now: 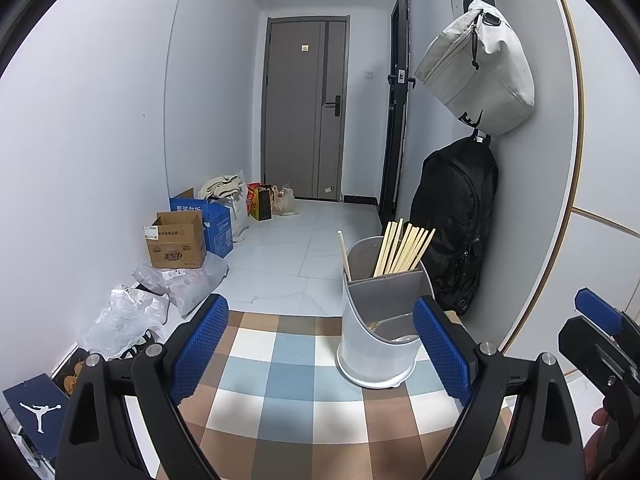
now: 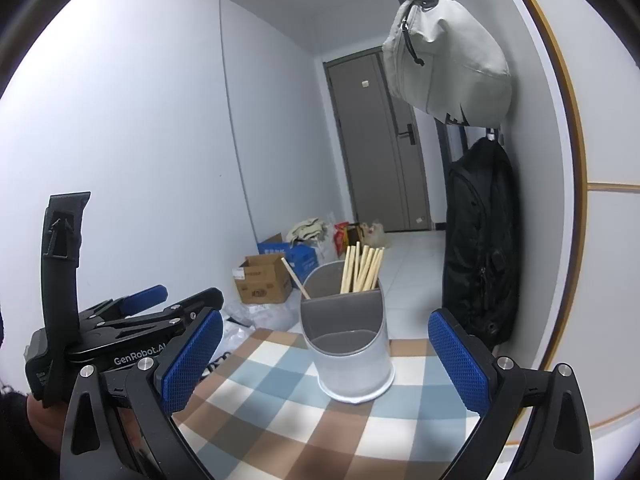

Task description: Organize utensils

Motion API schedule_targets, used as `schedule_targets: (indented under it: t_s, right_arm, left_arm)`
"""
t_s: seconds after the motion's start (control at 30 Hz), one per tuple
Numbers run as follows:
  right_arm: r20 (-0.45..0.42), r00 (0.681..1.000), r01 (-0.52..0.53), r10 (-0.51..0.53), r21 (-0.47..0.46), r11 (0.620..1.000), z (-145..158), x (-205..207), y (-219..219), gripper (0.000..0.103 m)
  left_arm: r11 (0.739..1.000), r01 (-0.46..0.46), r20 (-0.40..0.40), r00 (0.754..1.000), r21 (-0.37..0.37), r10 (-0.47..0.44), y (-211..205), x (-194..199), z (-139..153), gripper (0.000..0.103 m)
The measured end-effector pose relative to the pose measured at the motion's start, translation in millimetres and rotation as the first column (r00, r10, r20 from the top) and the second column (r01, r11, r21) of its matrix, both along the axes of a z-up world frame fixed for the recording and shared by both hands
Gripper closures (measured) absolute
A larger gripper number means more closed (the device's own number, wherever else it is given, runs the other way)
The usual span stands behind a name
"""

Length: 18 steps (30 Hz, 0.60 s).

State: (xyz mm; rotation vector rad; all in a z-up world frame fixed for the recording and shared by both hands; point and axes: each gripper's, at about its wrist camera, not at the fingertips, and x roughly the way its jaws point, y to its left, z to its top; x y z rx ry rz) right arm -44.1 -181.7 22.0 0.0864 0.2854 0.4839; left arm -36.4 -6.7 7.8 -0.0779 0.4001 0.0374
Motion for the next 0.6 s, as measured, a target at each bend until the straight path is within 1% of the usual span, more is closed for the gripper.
schedule_targets:
  t_s: [0.6]
  right_arm:
    - [0.001, 1.000, 0.001, -0.001, 0.000, 1.000, -0.1, -0.7, 0.6, 0.000]
  left_arm:
    - [1.000, 0.001, -0.003, 1.000, 0.002, -0.001, -0.5, 0.5, -0.2, 0.012]
